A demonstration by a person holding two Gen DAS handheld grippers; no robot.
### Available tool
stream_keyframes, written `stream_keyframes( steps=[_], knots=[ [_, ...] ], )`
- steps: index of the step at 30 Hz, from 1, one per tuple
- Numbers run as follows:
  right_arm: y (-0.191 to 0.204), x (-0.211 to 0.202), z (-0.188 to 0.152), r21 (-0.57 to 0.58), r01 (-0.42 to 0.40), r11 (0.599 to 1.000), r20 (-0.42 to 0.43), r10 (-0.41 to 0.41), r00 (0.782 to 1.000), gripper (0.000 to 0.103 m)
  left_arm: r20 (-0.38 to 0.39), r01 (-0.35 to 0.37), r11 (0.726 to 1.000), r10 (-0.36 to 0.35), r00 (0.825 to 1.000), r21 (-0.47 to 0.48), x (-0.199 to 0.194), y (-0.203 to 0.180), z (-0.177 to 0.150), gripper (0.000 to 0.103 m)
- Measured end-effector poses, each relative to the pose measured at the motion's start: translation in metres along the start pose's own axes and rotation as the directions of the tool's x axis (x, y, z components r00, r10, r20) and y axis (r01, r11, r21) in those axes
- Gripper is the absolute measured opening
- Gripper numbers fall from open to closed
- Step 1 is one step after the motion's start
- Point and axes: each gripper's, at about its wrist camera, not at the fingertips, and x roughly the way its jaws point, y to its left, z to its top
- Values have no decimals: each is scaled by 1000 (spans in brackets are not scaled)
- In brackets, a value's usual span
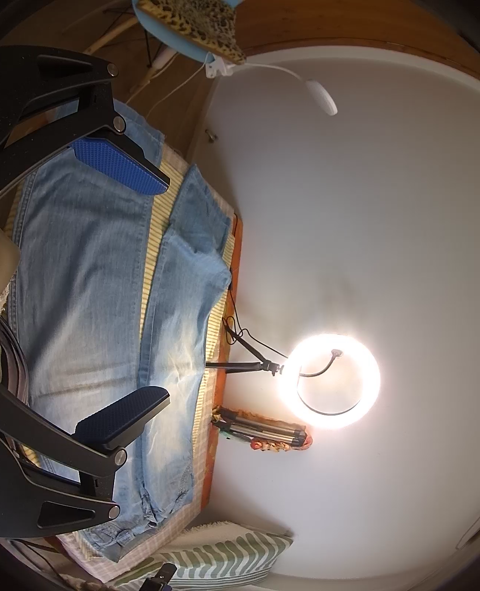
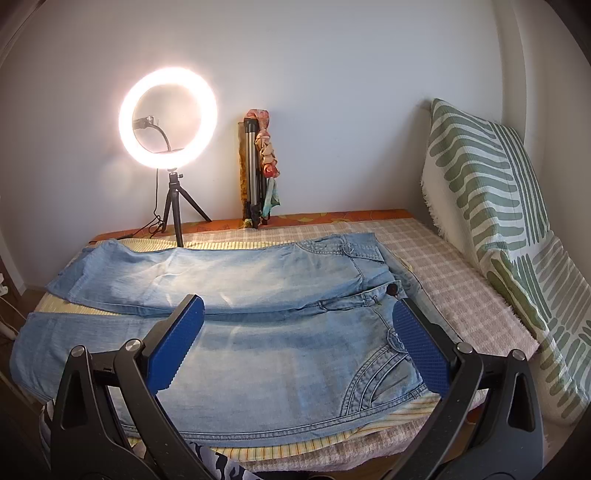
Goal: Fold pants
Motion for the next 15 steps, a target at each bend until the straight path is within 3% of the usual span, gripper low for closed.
stream_keyframes(
  steps=[3, 9, 15],
  knots=[
    [3, 2, 3, -8, 0, 1000, 5, 0, 1000, 103, -13, 0, 1000, 0, 1000, -24, 4, 4, 1, 103],
    [15, 10, 8, -58, -9, 998, 15, 9, 1000, 103, -63, -57, 997, 60, 996, 42, 13, 11, 3, 103],
    [21, 29, 25, -80, -137, 987, -27, 135, 991, 103, -106, -59, 995, 67, 992, 77, 33, 28, 14, 103]
  ],
)
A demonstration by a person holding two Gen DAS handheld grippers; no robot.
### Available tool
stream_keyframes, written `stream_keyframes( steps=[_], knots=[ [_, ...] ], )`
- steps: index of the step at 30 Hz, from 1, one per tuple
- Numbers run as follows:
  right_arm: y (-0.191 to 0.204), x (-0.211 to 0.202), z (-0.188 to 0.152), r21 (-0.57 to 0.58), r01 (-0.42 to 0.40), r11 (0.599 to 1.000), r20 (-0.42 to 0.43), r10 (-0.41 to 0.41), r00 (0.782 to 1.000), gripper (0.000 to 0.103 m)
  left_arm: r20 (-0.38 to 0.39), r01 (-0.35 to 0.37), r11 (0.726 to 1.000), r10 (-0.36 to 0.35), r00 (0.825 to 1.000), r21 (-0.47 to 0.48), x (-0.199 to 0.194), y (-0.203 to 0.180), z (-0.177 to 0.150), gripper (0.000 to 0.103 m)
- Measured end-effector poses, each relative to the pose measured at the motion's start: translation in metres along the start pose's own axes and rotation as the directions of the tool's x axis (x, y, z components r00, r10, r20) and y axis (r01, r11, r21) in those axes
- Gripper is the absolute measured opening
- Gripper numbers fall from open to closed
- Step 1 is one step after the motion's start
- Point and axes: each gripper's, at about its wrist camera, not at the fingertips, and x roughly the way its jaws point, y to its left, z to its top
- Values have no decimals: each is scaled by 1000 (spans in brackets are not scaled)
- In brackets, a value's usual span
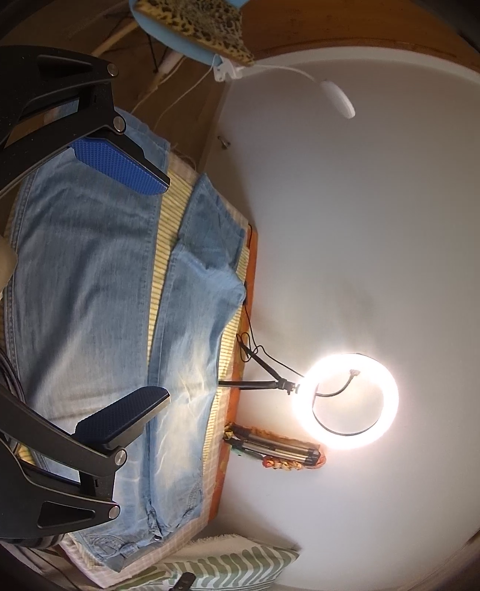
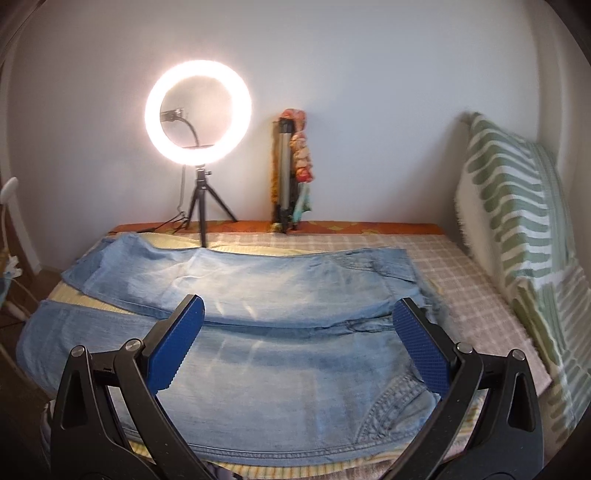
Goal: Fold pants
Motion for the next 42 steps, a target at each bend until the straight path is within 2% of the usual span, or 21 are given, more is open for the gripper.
stream_keyframes(
  steps=[3, 4, 6, 13, 15, 18, 24, 26, 31, 36, 42],
  knots=[
    [-5, 15, 18, 10, -83, 996, -30, 84, 996, 103, 0, -21, 1000, 21, 1000, 8, 6, 14, 13, 103],
    [-7, 19, 24, 8, -103, 995, -30, 103, 994, 103, 23, -21, 1000, 21, 1000, 0, 8, 21, 17, 103],
    [-8, 29, 36, -5, -115, 993, -34, 115, 993, 103, 28, 1, 1000, -1, 1000, -14, 16, 35, 27, 103],
    [8, 81, 80, -97, -255, 962, -113, 244, 963, 103, -76, 22, 997, -28, 997, -76, 68, 72, 53, 97],
    [18, 95, 89, -130, -281, 951, -117, 266, 957, 103, -102, 6, 997, -13, 995, -71, 85, 78, 60, 96],
    [36, 124, 102, -179, -317, 932, -154, 291, 944, 103, -136, -9, 999, 2, 991, -48, 110, 82, 67, 96],
    [67, 192, 111, -252, -360, 898, -231, 306, 924, 103, -225, 32, 997, -47, 973, -70, 169, 88, 77, 88],
    [76, 218, 110, -264, -374, 889, -262, 307, 915, 100, -257, 52, 995, -72, 964, -84, 190, 87, 79, 83],
    [101, 284, 100, -255, -462, 849, -375, 354, 857, 90, -308, 86, 992, -110, 945, -92, 242, 81, 85, 70],
    [131, 346, 85, -237, -538, 809, -460, 395, 796, 81, -350, 106, 988, -139, 926, -111, 285, 75, 83, 69],
    [160, 404, 61, -188, -592, 784, -525, 429, 735, 81, -384, 72, 990, -114, 916, -123, 329, 84, 83, 69]
  ],
)
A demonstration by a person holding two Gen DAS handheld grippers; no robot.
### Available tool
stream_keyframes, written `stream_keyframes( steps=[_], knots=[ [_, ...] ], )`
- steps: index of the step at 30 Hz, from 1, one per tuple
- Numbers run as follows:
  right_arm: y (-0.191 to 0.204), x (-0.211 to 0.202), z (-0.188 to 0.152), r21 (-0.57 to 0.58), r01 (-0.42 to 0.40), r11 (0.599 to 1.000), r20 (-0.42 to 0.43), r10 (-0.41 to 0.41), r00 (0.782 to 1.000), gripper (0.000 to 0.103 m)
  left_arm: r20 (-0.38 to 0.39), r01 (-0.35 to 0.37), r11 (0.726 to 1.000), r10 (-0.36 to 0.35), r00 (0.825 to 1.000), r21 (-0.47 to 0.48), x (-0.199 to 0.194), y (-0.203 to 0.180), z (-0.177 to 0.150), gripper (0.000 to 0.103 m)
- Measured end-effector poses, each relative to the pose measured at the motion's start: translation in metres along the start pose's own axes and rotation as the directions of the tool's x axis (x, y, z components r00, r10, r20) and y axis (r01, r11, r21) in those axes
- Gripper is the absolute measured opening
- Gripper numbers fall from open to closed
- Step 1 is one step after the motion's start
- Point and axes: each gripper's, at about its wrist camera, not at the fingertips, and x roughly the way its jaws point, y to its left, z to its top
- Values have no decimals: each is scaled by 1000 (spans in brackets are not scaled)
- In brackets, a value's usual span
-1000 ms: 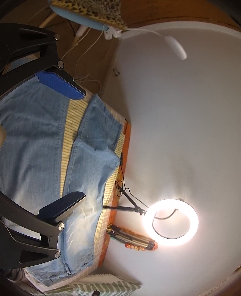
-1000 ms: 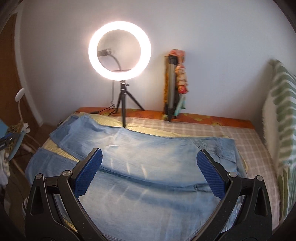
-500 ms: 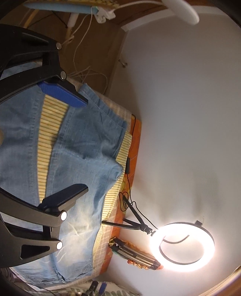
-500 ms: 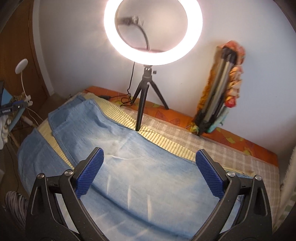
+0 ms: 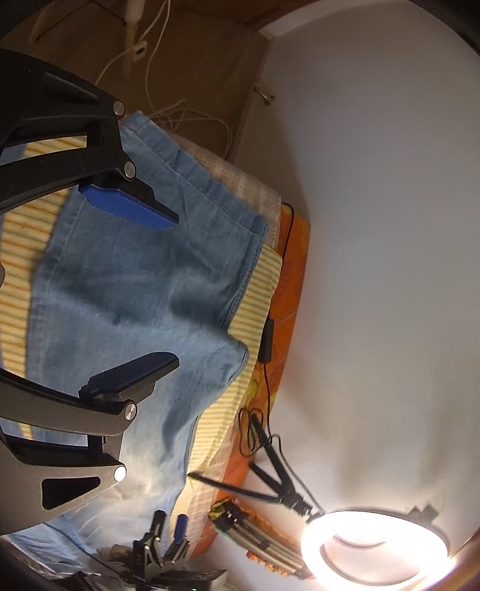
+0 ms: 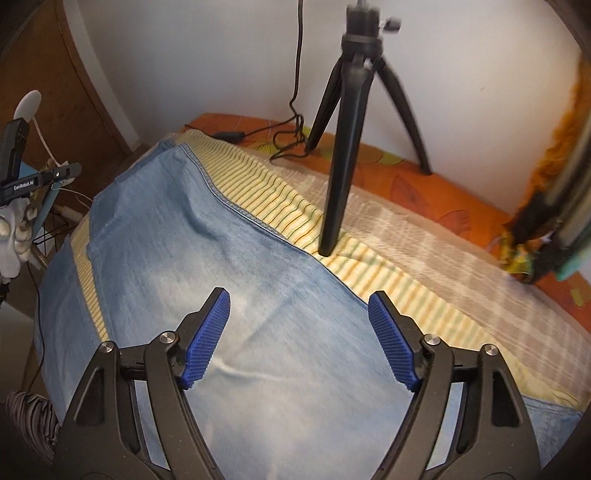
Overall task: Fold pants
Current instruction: 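Reach both tools toward the waistband of the upper jeans and close them, then lift the jeans waistband with both grippers and pull it up off the bed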
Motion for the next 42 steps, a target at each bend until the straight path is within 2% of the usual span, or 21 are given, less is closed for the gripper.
stream_keyframes(
  steps=[3, 6, 10, 14, 16, 17, 18, 19, 20, 21, 23, 29, 32, 36, 40, 42],
  knots=[
    [-2, 26, 4, -11, -9, 1000, -30, 9, 1000, 81, -16, -6, 999, 5, 1000, -41, 17, 13, 9, 68],
    [-4, 41, 7, -9, -15, 1000, -39, 15, 999, 81, -48, 22, 997, -26, 999, -80, 35, 19, 12, 66],
    [-9, 52, 10, -10, -20, 1000, -55, 19, 998, 81, -91, 50, 993, -59, 994, -106, 62, 18, 4, 66],
    [-6, 55, 9, -49, -7, 999, -67, 3, 998, 80, -122, 43, 993, -57, 991, -109, 83, 17, -5, 66],
    [-3, 54, 7, -58, -13, 998, -70, 9, 998, 70, -130, 47, 992, -62, 990, -119, 88, 19, -8, 66],
    [-2, 52, 7, -63, -1, 998, -69, -3, 998, 60, -135, 52, 991, -68, 988, -121, 90, 20, -8, 66],
    [-1, 52, 6, -66, 5, 998, -68, -9, 998, 45, -141, 60, 991, -77, 987, -122, 91, 20, -8, 66],
    [-1, 51, 6, -65, 4, 998, -69, -9, 998, 37, -141, 62, 990, -81, 987, -129, 90, 21, -7, 66],
    [-2, 49, 6, -60, 6, 998, -69, -10, 998, 22, -138, 60, 988, -80, 987, -140, 89, 23, -6, 66],
    [-3, 45, 5, -52, -6, 999, -70, 2, 998, 13, -135, 60, 986, -81, 987, -157, 87, 27, -3, 69],
    [-2, 37, 3, -58, -12, 998, -66, 9, 998, 10, -137, 60, 980, -87, 987, -188, 86, 32, 4, 69],
    [26, -13, -16, -129, -10, 992, 21, 13, 1000, 8, -107, 58, 960, -90, 990, -274, 84, 45, 36, 69],
    [46, -41, -33, -173, -25, 985, 46, 34, 998, 8, -117, 51, 959, -87, 989, -279, 92, 41, 48, 69],
    [68, -55, -62, -220, -56, 974, 28, 64, 998, 7, -159, 41, 959, -88, 983, -279, 114, 28, 59, 69],
    [83, -48, -80, -256, -72, 964, -7, 73, 997, 7, -212, 5, 966, -61, 975, -259, 139, 15, 65, 70],
    [86, -46, -84, -267, -68, 961, -15, 67, 998, 7, -238, -37, 963, -29, 971, -268, 152, 12, 66, 70]
  ],
)
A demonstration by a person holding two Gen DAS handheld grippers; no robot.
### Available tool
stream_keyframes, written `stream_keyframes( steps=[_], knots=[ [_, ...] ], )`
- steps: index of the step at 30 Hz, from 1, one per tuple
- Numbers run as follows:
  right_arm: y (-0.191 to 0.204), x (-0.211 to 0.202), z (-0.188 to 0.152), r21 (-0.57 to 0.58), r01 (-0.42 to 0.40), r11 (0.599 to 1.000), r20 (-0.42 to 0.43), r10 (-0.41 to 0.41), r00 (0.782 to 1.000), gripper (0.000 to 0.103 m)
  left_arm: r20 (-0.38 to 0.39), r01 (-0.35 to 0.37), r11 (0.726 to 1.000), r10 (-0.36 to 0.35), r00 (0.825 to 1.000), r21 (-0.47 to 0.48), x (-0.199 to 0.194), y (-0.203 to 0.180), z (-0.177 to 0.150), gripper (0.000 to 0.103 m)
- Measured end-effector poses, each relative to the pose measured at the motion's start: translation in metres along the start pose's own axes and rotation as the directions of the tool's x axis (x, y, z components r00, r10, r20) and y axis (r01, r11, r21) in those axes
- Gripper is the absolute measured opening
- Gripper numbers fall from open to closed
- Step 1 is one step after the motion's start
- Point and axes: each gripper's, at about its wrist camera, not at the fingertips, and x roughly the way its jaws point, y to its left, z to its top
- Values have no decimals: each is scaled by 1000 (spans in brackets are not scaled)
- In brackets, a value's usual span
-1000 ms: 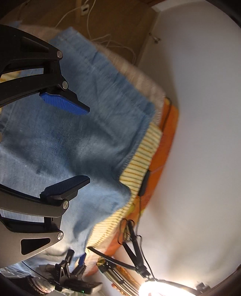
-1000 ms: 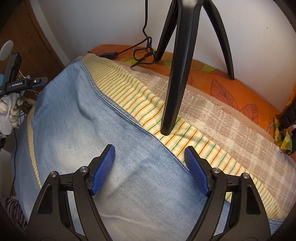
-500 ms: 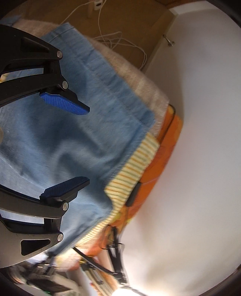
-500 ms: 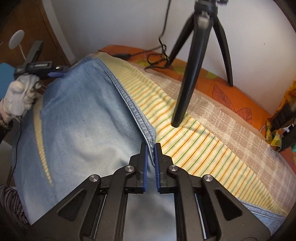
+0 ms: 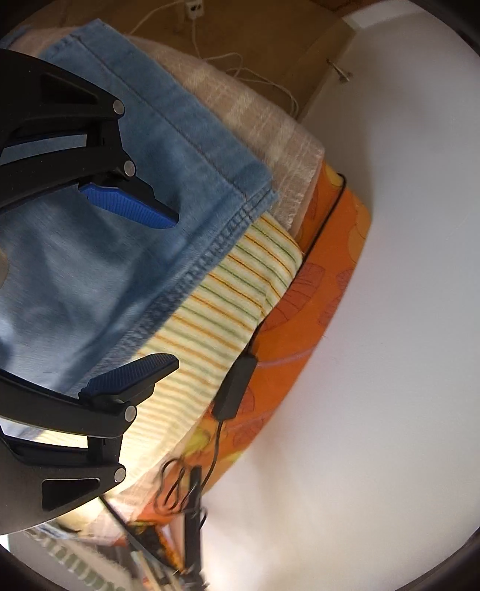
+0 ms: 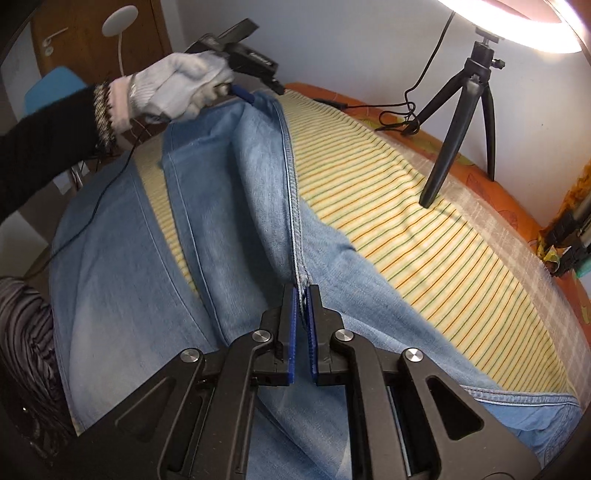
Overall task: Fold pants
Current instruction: 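Lift the jeans waistband with both grippers and pull it up off the bed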
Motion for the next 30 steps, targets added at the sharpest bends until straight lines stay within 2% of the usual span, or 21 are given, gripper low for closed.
stream_keyframes(
  steps=[2, 5, 7, 8, 10, 11, 12, 13, 15, 19, 23, 25, 30],
  knots=[
    [2, 2, -2, 2, -4, 1000, -7, 4, 1000, 6, -22, -50, 999, 50, 998, -10, 11, -3, 1, 70],
    [4, 4, -4, 14, -19, 1000, -25, 19, 1000, 6, 16, -106, 994, 106, 994, -12, 13, -8, -3, 70],
    [4, 6, -5, 10, -16, 1000, -27, 16, 1000, 6, 48, -132, 991, 132, 990, 0, 14, -11, -8, 64],
    [5, 6, -6, 6, -11, 1000, -28, 11, 1000, 6, 69, -152, 988, 151, 986, 9, 13, -12, -12, 59],
    [3, 8, -5, 6, -2, 1000, -28, 2, 1000, 6, 116, -199, 980, 195, 974, 25, 11, -10, -19, 33],
    [2, 9, -5, 8, 3, 1000, -27, -3, 1000, 6, 131, -201, 979, 196, 972, 21, 8, -5, -21, 26],
    [2, 10, -4, 11, 11, 1000, -25, -11, 1000, 6, 139, -196, 981, 192, 971, 12, 5, 1, -21, 13],
    [1, 10, -4, 13, 21, 1000, -23, -21, 1000, 6, 143, -176, 984, 175, 974, -4, 3, 8, -22, 8],
    [-2, 10, -2, 22, 38, 999, -16, -38, 999, 6, 142, -125, 992, 129, 981, -36, -4, 22, -25, 4],
    [-9, 7, 7, 30, 96, 995, 3, -96, 995, 5, 187, -68, 997, 75, 979, -45, -35, 36, -37, 3],
    [-13, -3, 20, 28, 156, 987, 29, -157, 987, 4, 238, -48, 999, 53, 970, -26, -83, 42, -48, 3],
    [-13, -11, 25, 42, 171, 984, 46, -173, 984, 4, 261, -50, 999, 53, 964, -20, -108, 33, -48, 3],
    [0, -42, 28, 53, 203, 978, 95, -207, 974, 4, 330, -29, 999, 33, 943, -17, -178, 41, -68, 3]
  ],
)
